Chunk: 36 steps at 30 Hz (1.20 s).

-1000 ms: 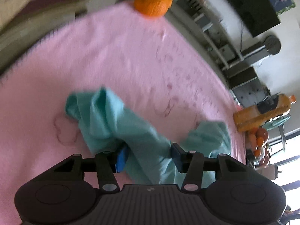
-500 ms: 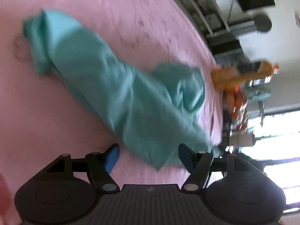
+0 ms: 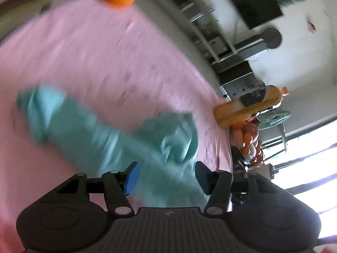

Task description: Fold clothes

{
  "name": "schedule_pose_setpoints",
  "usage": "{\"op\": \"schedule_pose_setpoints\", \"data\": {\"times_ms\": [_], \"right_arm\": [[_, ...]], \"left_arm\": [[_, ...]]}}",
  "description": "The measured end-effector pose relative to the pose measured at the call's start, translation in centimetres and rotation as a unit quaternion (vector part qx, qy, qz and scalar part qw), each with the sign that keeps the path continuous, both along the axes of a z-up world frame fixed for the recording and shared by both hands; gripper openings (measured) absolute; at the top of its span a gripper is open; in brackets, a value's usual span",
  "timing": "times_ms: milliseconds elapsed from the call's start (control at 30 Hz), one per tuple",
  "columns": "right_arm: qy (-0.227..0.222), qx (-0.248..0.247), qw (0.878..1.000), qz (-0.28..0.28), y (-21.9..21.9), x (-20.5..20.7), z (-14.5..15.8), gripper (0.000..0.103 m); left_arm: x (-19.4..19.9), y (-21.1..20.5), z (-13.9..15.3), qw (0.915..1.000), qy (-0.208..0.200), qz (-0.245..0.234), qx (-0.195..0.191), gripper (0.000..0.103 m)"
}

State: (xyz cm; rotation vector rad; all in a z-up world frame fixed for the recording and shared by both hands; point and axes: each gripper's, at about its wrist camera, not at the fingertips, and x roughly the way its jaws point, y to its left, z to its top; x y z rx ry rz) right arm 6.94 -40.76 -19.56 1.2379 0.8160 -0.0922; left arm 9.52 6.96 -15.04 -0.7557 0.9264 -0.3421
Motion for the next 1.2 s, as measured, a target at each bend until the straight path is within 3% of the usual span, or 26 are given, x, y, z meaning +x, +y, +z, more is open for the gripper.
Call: {"op": "schedule_pose_setpoints", "data": {"times_ms": [67,167,267,333,400,533,600,633,667,700,767,900,1033,1200], "right_arm": [[-0.001,-0.003,1.0,0.003,0.2,0.1,0.1,0.006],[-0.001,-0.011,1.0,0.005,0.4,0.3,0.3,0.006],[-0.002,-0.01,1.0,0.004,0.4,0.3,0.3,0.006],[-0.003,-0.009,1.0,0.003,0.4,0.3,0.4,0.006],[-0.004,-0.003,1.0,0.005,0.4,0.3,0.3,0.006],[-0.012,0.0,1.0,0.016,0.8,0.5,0.5,0.006],[-0.014,-0.002,1.0,0.018,0.9,0.4,0.6,0.006],[-0.014,-0.003,1.0,0.019,1.0,0.4,0.7,0.006],[-0.014,-0.002,1.0,0.017,0.9,0.4,0.6,0.006],[-0.013,0.001,1.0,0.014,0.7,0.3,0.5,0.006],[-0.013,0.004,1.0,0.012,0.6,0.2,0.5,0.006],[-0.016,0.006,1.0,0.013,0.6,0.2,0.6,0.006],[-0.02,0.008,1.0,0.014,0.7,0.2,0.6,0.006],[-0.014,0.004,1.0,0.011,0.7,0.4,0.5,0.006]], "left_arm": [[2.6,-1.3,0.6,0.9994,-0.007,-0.013,0.031,0.059],[5.7,-2.6,-0.2,0.9981,0.028,-0.027,0.047,0.055],[4.1,-3.2,0.8,0.9967,0.012,-0.069,0.04,0.056],[1.9,-3.7,1.4,0.994,0.012,-0.087,0.065,0.056],[0.4,-3.3,0.9,0.9939,0.027,-0.076,0.075,0.055],[1.3,-1.9,-1.6,0.9937,0.09,-0.028,0.06,0.051],[2.3,-1.7,-2.7,0.9914,0.119,-0.012,0.053,0.041],[2.7,-1.8,-3.0,0.9902,0.128,-0.009,0.055,0.028],[3.1,-2.0,-3.3,0.989,0.136,-0.006,0.057,0.003],[3.2,-2.1,-3.5,0.9882,0.14,-0.005,0.061,0.0],[3.1,-2.3,-3.2,0.988,0.137,0.001,0.071,0.0],[3.3,-3.2,-0.5,0.9905,0.091,0.002,0.103,0.0],[5.9,-4.7,1.7,0.9917,0.053,-0.001,0.117,0.0],[10.6,-7.1,0.1,0.9826,0.08,-0.025,0.165,0.0]]}}
